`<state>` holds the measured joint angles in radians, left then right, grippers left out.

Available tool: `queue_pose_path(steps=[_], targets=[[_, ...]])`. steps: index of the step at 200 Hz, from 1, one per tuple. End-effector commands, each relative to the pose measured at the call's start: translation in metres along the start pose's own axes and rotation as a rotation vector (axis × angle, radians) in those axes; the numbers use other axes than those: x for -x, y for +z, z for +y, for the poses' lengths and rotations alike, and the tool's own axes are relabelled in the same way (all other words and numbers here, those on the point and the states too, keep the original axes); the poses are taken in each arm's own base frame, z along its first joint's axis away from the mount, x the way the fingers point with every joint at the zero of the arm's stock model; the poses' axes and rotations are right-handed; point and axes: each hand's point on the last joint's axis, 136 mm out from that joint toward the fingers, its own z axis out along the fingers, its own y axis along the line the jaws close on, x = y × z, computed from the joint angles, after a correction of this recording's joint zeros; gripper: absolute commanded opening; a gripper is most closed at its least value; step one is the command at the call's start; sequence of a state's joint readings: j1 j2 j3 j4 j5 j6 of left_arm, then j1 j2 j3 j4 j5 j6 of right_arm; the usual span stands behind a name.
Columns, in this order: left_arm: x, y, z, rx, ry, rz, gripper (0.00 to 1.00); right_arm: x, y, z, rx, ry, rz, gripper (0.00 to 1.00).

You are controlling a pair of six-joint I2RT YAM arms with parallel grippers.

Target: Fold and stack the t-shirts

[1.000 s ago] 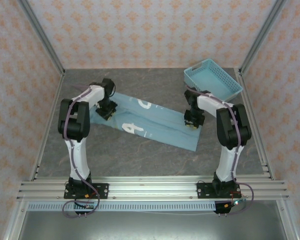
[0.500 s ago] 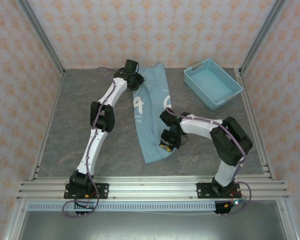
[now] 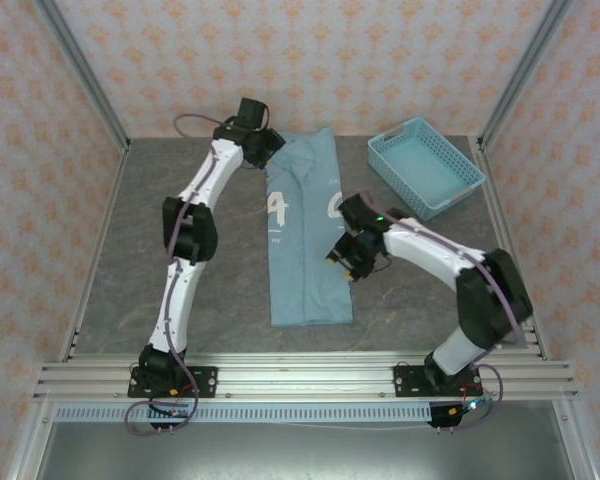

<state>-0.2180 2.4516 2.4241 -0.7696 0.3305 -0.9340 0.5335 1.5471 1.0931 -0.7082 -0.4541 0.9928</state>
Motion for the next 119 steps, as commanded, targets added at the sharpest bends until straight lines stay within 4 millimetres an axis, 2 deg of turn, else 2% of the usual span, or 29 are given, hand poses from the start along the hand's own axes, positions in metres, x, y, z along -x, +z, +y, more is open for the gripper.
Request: queue_pose_path(steps=[1, 16, 27, 30, 45, 65, 79, 94, 119], targets=[[-0.052, -0.063, 0.018, 0.055, 0.101, 0.121, 0.52, 0.016, -0.026, -0.024, -0.024, -0.028, -0.042, 0.46], [-0.105, -0.080, 0.060, 0.103, 0.117, 0.261, 0.50, 0.019, -0.030, -0.032, -0.008, -0.084, -0.019, 0.48], [-0.149, -0.090, 0.101, 0.159, 0.125, 0.389, 0.49, 0.015, -0.028, -0.036, -0.012, -0.139, 0.012, 0.50], [-0.160, -0.099, 0.108, 0.158, 0.131, 0.411, 0.49, 0.013, -0.027, -0.037, -0.012, -0.152, 0.025, 0.50], [-0.218, -0.119, 0.159, 0.219, 0.142, 0.560, 0.49, 0.001, -0.016, -0.045, -0.021, -0.197, 0.105, 0.51], [-0.282, -0.137, 0.207, 0.250, 0.145, 0.691, 0.50, -0.016, 0.003, -0.058, -0.037, -0.211, 0.201, 0.51], [-0.316, -0.142, 0.220, 0.241, 0.136, 0.736, 0.50, -0.028, 0.015, -0.066, -0.065, -0.234, 0.262, 0.51], [-0.340, -0.141, 0.225, 0.232, 0.140, 0.744, 0.51, -0.039, 0.025, -0.072, -0.098, -0.261, 0.305, 0.51], [-0.360, -0.135, 0.232, 0.277, 0.174, 0.745, 0.50, -0.050, 0.038, -0.084, -0.151, -0.267, 0.344, 0.51]])
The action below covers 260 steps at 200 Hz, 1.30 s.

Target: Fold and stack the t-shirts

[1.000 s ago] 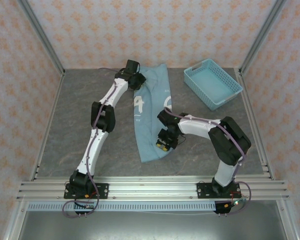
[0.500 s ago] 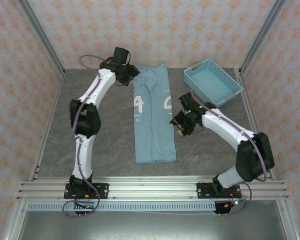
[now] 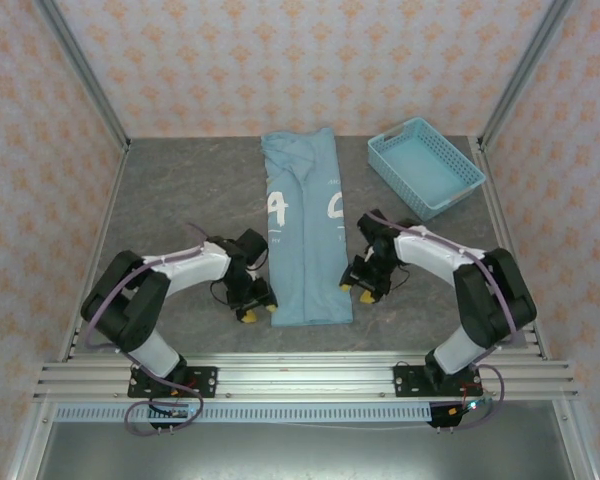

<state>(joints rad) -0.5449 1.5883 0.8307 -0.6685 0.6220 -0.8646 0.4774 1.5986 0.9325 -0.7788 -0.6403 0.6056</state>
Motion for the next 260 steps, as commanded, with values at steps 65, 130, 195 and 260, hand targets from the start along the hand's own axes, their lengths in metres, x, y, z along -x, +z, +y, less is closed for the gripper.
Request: queue_pose_path(steps=[65, 130, 195, 260], targets=[[-0.006, 0.036, -0.022, -0.030, 0.016, 0.023, 0.24, -0.030, 0.040, -0.008, -0.038, -0.013, 0.134, 0.47], [-0.020, 0.038, 0.004, 0.008, 0.016, 0.046, 0.00, -0.030, 0.045, 0.005, 0.017, 0.040, 0.116, 0.05], [-0.047, 0.012, 0.009, -0.072, 0.084, 0.047, 0.00, -0.082, 0.022, 0.002, 0.013, 0.001, 0.186, 0.00], [-0.032, -0.055, -0.012, -0.185, 0.043, -0.165, 0.00, -0.058, -0.036, 0.015, -0.002, 0.025, -0.024, 0.00]])
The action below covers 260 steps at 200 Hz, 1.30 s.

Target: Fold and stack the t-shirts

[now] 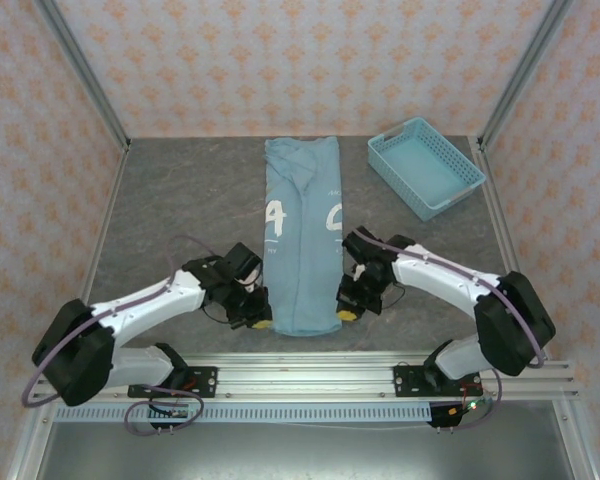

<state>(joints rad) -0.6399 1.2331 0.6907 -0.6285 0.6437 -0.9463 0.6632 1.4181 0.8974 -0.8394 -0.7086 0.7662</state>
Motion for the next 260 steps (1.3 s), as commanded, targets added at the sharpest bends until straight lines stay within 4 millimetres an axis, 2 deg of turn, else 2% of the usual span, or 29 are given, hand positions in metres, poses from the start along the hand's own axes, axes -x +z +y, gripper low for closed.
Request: queue_pose_path(steps=[1, 36, 63, 102, 141, 153, 157, 187, 211, 215, 225, 232, 247, 260], targets=[[0.018, -0.021, -0.003, -0.003, -0.067, -0.103, 0.00, 0.014, -0.026, -0.004, -0.043, 0.069, -0.101, 0.00], [0.075, -0.048, -0.033, -0.096, -0.140, -0.263, 0.00, 0.052, -0.053, 0.018, 0.033, 0.114, -0.204, 0.00], [0.119, -0.062, -0.066, -0.117, -0.121, -0.307, 0.00, 0.091, -0.072, 0.040, 0.061, 0.116, -0.279, 0.00], [0.183, -0.084, -0.075, -0.086, -0.134, -0.358, 0.00, 0.159, -0.093, 0.067, 0.088, 0.122, -0.366, 0.00], [0.248, -0.076, -0.082, -0.098, -0.164, -0.359, 0.00, 0.225, -0.093, 0.087, 0.092, 0.145, -0.390, 0.00], [0.267, -0.073, -0.085, -0.097, -0.166, -0.366, 0.00, 0.244, -0.090, 0.087, 0.071, 0.158, -0.400, 0.00], [0.275, -0.065, -0.080, -0.079, -0.177, -0.356, 0.00, 0.250, -0.090, 0.087, 0.067, 0.162, -0.404, 0.00], [0.321, -0.048, -0.077, -0.076, -0.194, -0.357, 0.00, 0.285, -0.076, 0.084, 0.040, 0.194, -0.402, 0.00], [0.341, -0.042, -0.080, -0.088, -0.184, -0.364, 0.14, 0.302, -0.068, 0.078, 0.023, 0.212, -0.398, 0.00], [0.343, -0.043, -0.080, -0.088, -0.184, -0.368, 0.17, 0.303, -0.069, 0.078, 0.024, 0.210, -0.400, 0.05], [0.343, -0.048, -0.078, -0.075, -0.187, -0.380, 0.28, 0.307, -0.073, 0.078, 0.027, 0.201, -0.414, 0.25], [0.341, -0.053, -0.078, -0.064, -0.178, -0.394, 0.37, 0.306, -0.079, 0.078, 0.019, 0.193, -0.428, 0.35], [0.329, -0.068, -0.074, -0.051, -0.171, -0.437, 0.53, 0.300, -0.090, 0.076, 0.003, 0.175, -0.449, 0.45], [0.310, -0.078, -0.065, -0.035, -0.180, -0.454, 0.55, 0.290, -0.097, 0.075, 0.010, 0.164, -0.461, 0.48]])
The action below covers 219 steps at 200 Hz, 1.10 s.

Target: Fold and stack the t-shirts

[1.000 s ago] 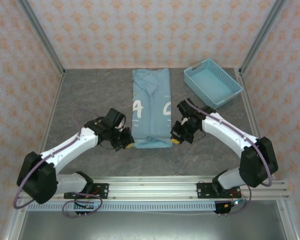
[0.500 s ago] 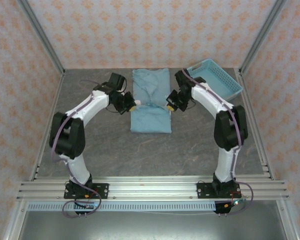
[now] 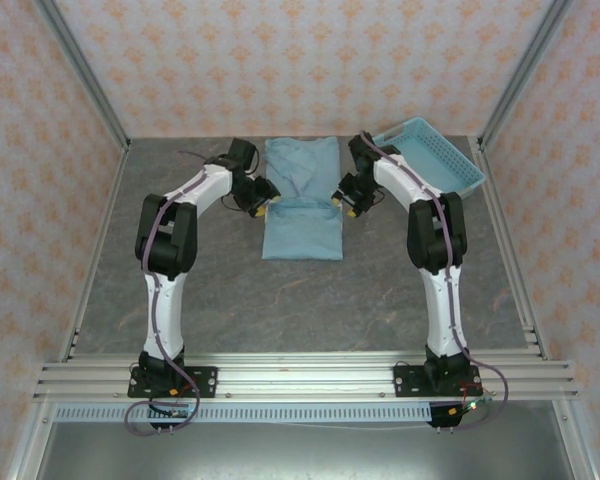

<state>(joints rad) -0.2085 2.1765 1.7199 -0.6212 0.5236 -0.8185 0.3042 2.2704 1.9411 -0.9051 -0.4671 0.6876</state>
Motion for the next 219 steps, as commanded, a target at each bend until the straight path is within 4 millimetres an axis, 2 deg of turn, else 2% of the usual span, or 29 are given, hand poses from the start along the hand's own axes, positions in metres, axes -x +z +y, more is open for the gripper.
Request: queue_pose_path(steps=[1, 21, 30, 35, 47, 70, 98, 124, 141, 153, 174, 185, 198, 207, 219], targets=[[-0.007, -0.054, -0.001, -0.007, 0.028, -0.092, 0.56, -0.002, -0.038, -0.001, 0.001, -0.038, -0.068, 0.48], [-0.042, -0.066, 0.024, -0.021, -0.037, -0.062, 0.55, -0.026, -0.045, -0.014, 0.022, -0.046, -0.061, 0.50], [-0.064, -0.059, 0.038, -0.021, -0.078, -0.015, 0.54, -0.041, -0.044, -0.021, 0.039, -0.045, -0.040, 0.51], [-0.075, -0.056, 0.044, -0.020, -0.099, 0.011, 0.54, -0.052, -0.039, -0.029, 0.036, -0.037, -0.014, 0.51], [-0.100, -0.047, 0.056, -0.016, -0.139, 0.063, 0.54, -0.074, -0.032, -0.036, 0.067, -0.021, 0.035, 0.51], [-0.120, -0.032, 0.061, -0.040, -0.204, 0.093, 0.56, -0.107, -0.018, -0.044, 0.104, 0.013, 0.096, 0.53], [-0.124, -0.014, 0.059, -0.050, -0.249, 0.102, 0.58, -0.126, 0.000, -0.051, 0.124, 0.077, 0.148, 0.54], [-0.124, 0.005, 0.061, -0.048, -0.266, 0.112, 0.57, -0.125, 0.013, -0.054, 0.119, 0.099, 0.160, 0.54], [-0.122, 0.014, 0.058, -0.048, -0.268, 0.117, 0.53, -0.124, 0.021, -0.055, 0.109, 0.113, 0.172, 0.51], [-0.118, 0.017, 0.055, -0.046, -0.258, 0.114, 0.46, -0.122, 0.026, -0.054, 0.112, 0.125, 0.171, 0.45], [-0.108, 0.015, 0.045, -0.059, -0.243, 0.092, 0.17, -0.114, 0.032, -0.046, 0.123, 0.132, 0.159, 0.29], [-0.102, 0.011, 0.040, -0.064, -0.235, 0.076, 0.08, -0.107, 0.030, -0.040, 0.131, 0.130, 0.140, 0.17], [-0.094, 0.005, 0.032, -0.067, -0.220, 0.055, 0.01, -0.096, 0.020, -0.031, 0.140, 0.121, 0.100, 0.06], [-0.086, -0.006, 0.023, -0.077, -0.206, 0.033, 0.00, -0.086, 0.007, -0.023, 0.144, 0.105, 0.064, 0.00], [-0.071, -0.024, 0.010, -0.104, -0.198, -0.004, 0.00, -0.071, -0.013, -0.013, 0.155, 0.086, 0.016, 0.00]])
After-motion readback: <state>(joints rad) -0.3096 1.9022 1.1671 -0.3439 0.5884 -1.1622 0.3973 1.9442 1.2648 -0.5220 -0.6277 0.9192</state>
